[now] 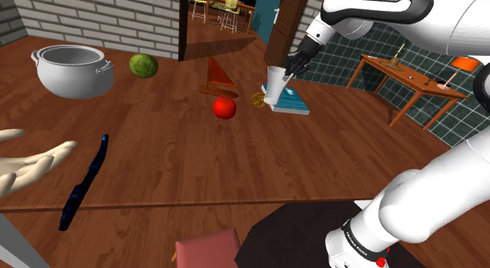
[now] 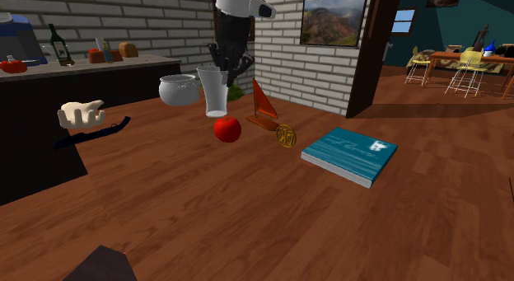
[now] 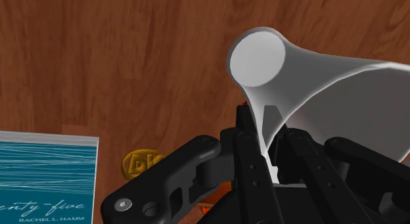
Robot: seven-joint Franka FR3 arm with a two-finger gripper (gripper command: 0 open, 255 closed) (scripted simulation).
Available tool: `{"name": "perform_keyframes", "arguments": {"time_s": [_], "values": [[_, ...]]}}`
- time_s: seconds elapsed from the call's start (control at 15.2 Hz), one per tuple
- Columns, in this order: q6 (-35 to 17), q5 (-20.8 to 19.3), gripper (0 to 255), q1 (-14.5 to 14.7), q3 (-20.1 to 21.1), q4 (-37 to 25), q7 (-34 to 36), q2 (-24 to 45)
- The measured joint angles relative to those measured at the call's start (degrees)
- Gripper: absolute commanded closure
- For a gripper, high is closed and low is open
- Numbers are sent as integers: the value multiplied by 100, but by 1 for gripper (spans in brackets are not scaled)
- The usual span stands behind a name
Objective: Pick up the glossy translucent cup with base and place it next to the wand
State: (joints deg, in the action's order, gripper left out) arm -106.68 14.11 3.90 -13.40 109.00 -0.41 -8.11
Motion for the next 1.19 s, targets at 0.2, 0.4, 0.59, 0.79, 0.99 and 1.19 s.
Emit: {"name": "perform_keyframes", "arguments": {"time_s": [0.2,0.4,0.59,0.79,0.99,1.19], "values": [[-91,-35,255,168,250,116,415,-133],[-243,-38,255,348,510,162,832,-130],[-360,-53,255,518,759,169,1237,-115],[-463,-82,255,683,1003,178,1643,-117],[-589,-106,255,851,1239,44,2034,61],[-684,-156,255,1016,1464,-114,2429,228]]}}
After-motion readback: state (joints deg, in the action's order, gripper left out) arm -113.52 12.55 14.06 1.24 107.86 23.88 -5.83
